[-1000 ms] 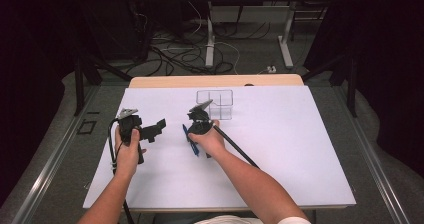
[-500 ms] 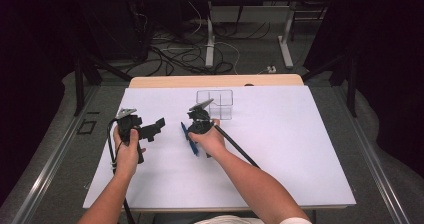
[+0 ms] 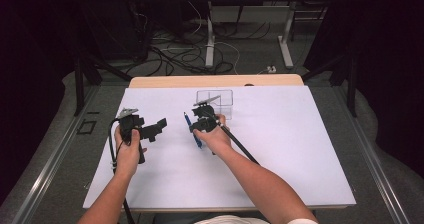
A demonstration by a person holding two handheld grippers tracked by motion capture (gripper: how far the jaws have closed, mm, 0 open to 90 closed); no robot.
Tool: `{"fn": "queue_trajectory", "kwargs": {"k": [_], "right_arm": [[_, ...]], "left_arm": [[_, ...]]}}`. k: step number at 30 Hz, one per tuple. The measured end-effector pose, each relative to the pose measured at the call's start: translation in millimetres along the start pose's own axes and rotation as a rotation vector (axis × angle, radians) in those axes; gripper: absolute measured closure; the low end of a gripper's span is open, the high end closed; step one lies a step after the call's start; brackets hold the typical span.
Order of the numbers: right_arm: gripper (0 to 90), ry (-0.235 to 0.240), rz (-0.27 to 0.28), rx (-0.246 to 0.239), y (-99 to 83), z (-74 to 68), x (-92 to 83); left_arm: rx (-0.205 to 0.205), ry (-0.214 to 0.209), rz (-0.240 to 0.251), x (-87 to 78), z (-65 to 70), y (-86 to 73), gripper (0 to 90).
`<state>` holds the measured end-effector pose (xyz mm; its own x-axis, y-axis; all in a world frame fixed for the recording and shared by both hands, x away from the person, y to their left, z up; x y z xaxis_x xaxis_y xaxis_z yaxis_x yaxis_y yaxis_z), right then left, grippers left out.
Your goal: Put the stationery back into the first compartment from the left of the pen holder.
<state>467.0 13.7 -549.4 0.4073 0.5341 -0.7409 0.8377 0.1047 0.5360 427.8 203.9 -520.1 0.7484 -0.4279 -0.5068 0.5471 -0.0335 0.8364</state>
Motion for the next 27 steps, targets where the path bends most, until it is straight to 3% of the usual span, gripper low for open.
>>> {"fn": "queue_trajectory", "kwargs": {"k": [10,15,19,27], "right_arm": [[79.8,-0.014,0.114,-0.081,5.3,-1.3,-22.7],[79.8,-0.028,0.173,-0.111,9.6,-1.9,-32.5],[79.8,-0.025,0.211,-0.128,13.6,-1.6,-38.4],[79.8,-0.038,0.269,-0.149,24.2,1.3,-51.8]], "left_arm": [[-0.036,-0.018,0.024,-1.8,2.5,3.7,3.7],[-0.021,-0.034,0.029,-2.1,5.5,3.8,3.6],[0.016,-0.045,0.027,-2.4,7.6,3.2,3.6],[0.025,-0.046,0.029,-2.3,9.0,2.8,4.1]]}}
Point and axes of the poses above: each handheld gripper's, and its own axes: x roughly forward along the jaws, y roughly out of its top, z roughly to its right, the point moved 5 cm from there along x, roughly forward along the jaws, and after that the axes turned 8 degrees about x, right-handed, at the moved point
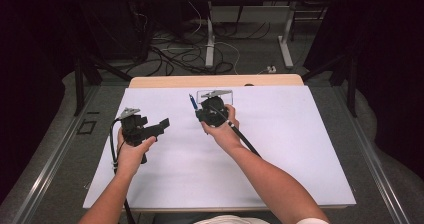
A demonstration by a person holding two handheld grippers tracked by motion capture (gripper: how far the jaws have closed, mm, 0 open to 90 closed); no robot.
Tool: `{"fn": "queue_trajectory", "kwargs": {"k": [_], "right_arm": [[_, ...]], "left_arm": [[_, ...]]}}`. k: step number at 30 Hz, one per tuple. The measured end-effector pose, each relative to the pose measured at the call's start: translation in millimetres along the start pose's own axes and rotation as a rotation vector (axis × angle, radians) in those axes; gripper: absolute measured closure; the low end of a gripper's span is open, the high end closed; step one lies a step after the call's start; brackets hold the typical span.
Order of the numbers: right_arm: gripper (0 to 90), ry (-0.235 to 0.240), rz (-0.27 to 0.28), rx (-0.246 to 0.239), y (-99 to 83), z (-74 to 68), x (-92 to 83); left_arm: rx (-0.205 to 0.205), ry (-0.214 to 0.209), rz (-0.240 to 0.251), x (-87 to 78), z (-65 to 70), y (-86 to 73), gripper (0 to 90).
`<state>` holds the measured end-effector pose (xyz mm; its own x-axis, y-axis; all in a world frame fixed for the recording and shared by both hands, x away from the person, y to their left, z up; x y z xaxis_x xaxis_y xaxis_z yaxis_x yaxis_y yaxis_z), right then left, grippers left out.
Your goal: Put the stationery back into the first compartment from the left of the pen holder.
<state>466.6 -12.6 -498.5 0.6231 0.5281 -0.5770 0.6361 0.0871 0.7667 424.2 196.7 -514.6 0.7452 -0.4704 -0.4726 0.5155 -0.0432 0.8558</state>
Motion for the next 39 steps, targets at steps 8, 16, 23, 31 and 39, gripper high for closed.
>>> {"fn": "queue_trajectory", "kwargs": {"k": [8,16,23,31,39], "right_arm": [[79.8,-0.008,0.033,0.000,15.8,2.7,-7.6],[79.8,-0.021,0.058,-0.013,31.4,3.5,-12.0],[79.8,-0.037,0.077,-0.010,45.1,6.1,-14.5],[79.8,-0.051,0.086,-0.001,51.0,10.3,-13.6],[79.8,-0.065,0.101,-0.008,58.6,11.7,-11.2]], "left_arm": [[-0.002,-0.010,0.001,-1.5,0.2,0.4,5.3],[0.003,-0.004,0.000,-1.7,0.5,0.2,5.7],[0.022,0.000,0.006,-3.2,1.8,1.1,8.5],[0.030,-0.014,-0.003,-4.2,5.0,1.8,8.8],[0.048,0.000,-0.004,-2.9,5.4,1.0,8.4]]}}
Point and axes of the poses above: each handheld gripper's, and its own axes: x roughly forward along the jaws, y roughly out of its top, z roughly to its right, the point moved 5 cm from there along x, roughly forward along the jaws, and after that the axes turned 8 degrees about x, right-handed, at the moved point
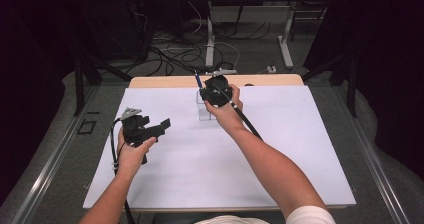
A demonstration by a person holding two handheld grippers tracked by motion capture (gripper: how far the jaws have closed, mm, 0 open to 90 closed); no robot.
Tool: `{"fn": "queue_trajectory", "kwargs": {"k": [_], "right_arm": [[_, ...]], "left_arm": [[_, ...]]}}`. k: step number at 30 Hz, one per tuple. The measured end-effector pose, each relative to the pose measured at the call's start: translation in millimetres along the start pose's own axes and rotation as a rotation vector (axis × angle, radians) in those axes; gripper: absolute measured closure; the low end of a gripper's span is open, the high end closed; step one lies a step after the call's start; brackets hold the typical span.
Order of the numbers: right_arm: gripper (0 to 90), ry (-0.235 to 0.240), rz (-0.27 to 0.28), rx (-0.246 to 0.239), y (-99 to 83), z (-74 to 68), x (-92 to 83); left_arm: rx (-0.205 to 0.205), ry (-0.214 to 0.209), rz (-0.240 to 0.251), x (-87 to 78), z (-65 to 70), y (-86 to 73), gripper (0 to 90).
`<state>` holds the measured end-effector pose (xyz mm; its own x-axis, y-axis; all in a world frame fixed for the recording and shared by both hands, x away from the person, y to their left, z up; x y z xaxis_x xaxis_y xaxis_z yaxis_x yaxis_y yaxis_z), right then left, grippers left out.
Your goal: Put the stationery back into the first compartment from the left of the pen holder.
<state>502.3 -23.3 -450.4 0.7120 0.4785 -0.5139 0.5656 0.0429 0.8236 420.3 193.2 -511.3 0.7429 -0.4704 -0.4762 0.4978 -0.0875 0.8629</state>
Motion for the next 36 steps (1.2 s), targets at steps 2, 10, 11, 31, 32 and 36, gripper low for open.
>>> {"fn": "queue_trajectory", "kwargs": {"k": [2,10,11,31,32,36], "right_arm": [[79.8,-0.003,0.001,-0.001,2.6,0.4,0.6],[79.8,-0.020,0.009,-0.002,13.3,-1.3,3.9],[79.8,-0.023,0.012,-0.009,14.9,-1.5,4.5],[79.8,-0.058,0.032,-0.023,37.0,3.2,20.8],[79.8,-0.063,0.028,-0.017,37.3,3.4,21.8],[79.8,-0.068,0.027,-0.020,39.2,4.4,27.8]], "left_arm": [[0.007,0.014,0.007,1.2,-0.3,-0.5,7.7],[0.015,0.016,-0.005,2.8,-0.3,-2.1,6.3],[0.014,0.015,-0.006,3.2,-0.2,-2.2,6.0],[0.043,0.021,-0.013,5.2,0.4,-4.6,3.3],[0.047,0.021,-0.014,5.2,0.5,-4.7,3.1],[0.047,0.020,-0.012,5.1,0.8,-4.9,2.8]]}}
Point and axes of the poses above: each handheld gripper's, and its own axes: x roughly forward along the jaws, y roughly out of its top, z roughly to its right, the point moved 5 cm from there along x, roughly forward along the jaws, and after that the axes turned 8 degrees about x, right-handed, at the moved point
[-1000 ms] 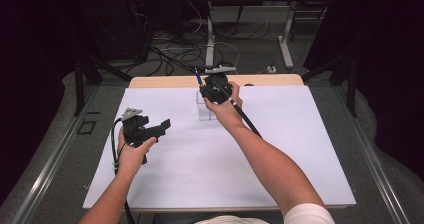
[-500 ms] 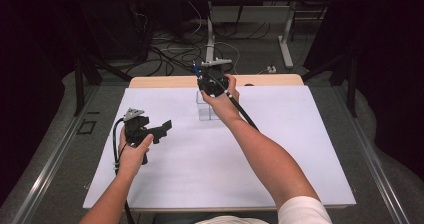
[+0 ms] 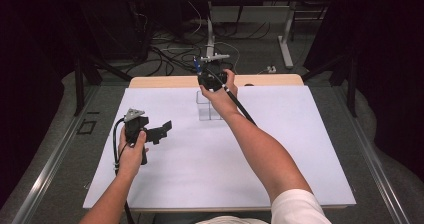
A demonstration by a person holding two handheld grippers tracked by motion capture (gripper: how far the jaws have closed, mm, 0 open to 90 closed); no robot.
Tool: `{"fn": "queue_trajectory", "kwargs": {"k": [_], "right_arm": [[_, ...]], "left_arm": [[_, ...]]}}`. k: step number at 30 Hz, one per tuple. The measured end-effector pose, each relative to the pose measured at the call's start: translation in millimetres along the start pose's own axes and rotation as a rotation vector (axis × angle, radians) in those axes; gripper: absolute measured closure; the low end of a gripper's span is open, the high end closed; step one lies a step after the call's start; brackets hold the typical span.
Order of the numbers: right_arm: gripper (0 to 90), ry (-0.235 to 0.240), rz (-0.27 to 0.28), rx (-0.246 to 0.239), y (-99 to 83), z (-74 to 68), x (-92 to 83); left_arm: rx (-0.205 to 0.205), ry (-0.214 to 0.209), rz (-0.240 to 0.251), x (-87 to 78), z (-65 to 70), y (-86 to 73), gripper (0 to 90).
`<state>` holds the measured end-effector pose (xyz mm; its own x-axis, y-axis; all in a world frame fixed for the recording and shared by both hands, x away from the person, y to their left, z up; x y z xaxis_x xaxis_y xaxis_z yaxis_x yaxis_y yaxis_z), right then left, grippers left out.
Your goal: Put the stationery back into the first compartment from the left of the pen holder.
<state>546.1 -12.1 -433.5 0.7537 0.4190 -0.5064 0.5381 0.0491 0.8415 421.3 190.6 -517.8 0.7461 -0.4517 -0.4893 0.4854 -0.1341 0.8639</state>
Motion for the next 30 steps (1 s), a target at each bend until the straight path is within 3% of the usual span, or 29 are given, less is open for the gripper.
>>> {"fn": "queue_trajectory", "kwargs": {"k": [30], "right_arm": [[79.7,-0.028,-0.034,0.003,-8.5,5.3,32.2]], "left_arm": [[-0.022,-0.003,0.001,0.2,-3.7,-1.1,2.8]]}}
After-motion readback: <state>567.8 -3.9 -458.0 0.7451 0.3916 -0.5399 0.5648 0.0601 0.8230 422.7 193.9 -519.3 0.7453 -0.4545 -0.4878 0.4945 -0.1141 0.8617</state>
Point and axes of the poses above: each handheld gripper's, and its own axes: x roughly forward along the jaws, y roughly out of its top, z roughly to its right, the point moved 5 cm from there along x, roughly forward along the jaws, and after that the axes turned 8 degrees about x, right-handed, at the moved point
